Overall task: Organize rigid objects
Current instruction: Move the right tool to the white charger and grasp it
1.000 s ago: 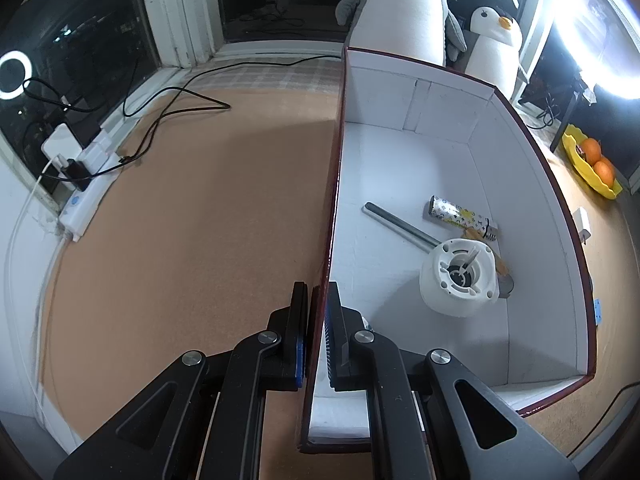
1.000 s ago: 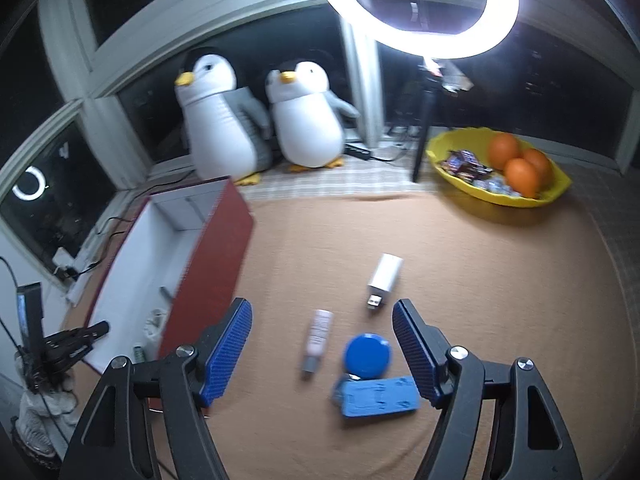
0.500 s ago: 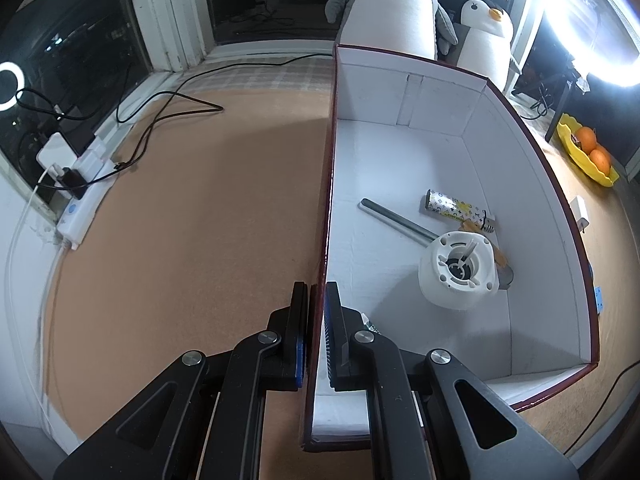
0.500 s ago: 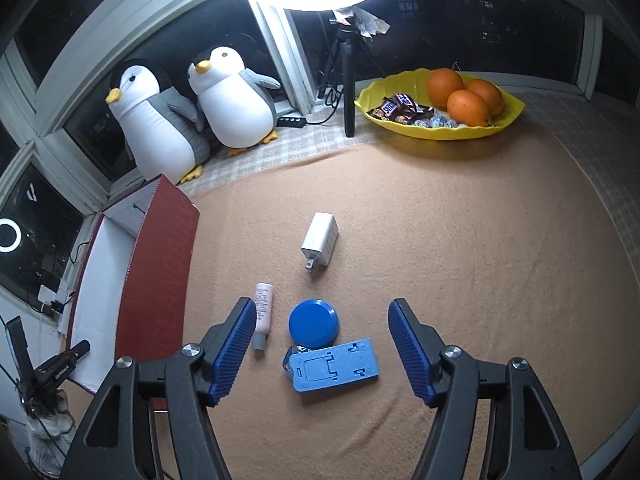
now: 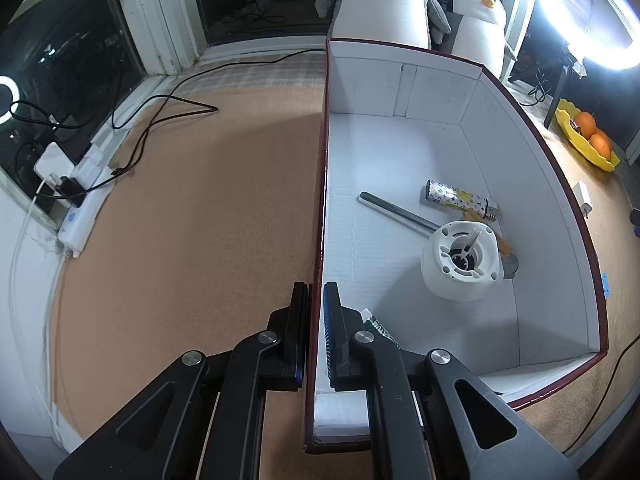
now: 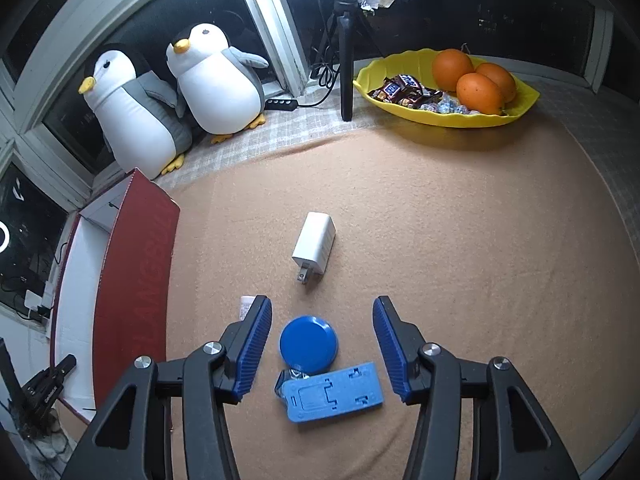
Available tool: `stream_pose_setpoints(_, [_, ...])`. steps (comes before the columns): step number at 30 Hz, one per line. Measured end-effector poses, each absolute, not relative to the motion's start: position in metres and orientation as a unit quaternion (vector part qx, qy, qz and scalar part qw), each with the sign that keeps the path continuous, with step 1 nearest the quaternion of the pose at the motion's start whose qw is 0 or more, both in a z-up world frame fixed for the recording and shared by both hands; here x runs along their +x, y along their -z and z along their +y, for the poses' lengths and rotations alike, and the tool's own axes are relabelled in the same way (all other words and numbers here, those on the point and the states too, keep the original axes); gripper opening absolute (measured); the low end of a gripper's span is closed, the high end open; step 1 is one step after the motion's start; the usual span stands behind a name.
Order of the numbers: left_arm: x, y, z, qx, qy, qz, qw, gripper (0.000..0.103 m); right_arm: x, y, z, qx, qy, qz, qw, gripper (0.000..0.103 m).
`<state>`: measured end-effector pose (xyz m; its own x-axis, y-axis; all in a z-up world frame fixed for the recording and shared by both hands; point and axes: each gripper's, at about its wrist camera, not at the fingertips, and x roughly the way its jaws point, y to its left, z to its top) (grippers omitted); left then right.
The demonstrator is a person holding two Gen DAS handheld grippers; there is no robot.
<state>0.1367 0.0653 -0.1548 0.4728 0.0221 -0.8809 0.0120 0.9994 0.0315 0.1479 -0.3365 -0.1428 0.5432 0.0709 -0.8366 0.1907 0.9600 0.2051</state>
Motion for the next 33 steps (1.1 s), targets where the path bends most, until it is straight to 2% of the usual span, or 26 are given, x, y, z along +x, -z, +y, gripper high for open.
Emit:
stream_pose_setpoints(9, [0.137,0.155,0.062,0.023,-0.003,0.515,0.857,0.007,0.188,0.162,-0.342,0.159,0.036,0.509,0.845,0.046])
stream_pose_setpoints(11, [0.137,0.156,0.062,0.024,-0.004,0.516,0.856,0.007,0.197,0.168,-0.343,0.17,0.037,0.518,0.838,0.039])
stream_pose_setpoints(13, [0.137,0.155,0.062,0.023,-0.006,0.516,0.856,0.007,0.207,0.173,-0.345,0.184,0.034,0.524,0.831,0.037])
stream_pose_setpoints(27, [0.139,0.159,0.063,0.015,-0.018,0.52,0.854,0.007,0.244,0.197,-0.342,0.181,0.038,0.555,0.811,0.035])
stream_pose_setpoints(33, [0.139,0.158,0.063,0.015,-0.022,0.521,0.853,0.007,0.251,0.209,-0.337,0.168,0.041,0.57,0.803,0.026])
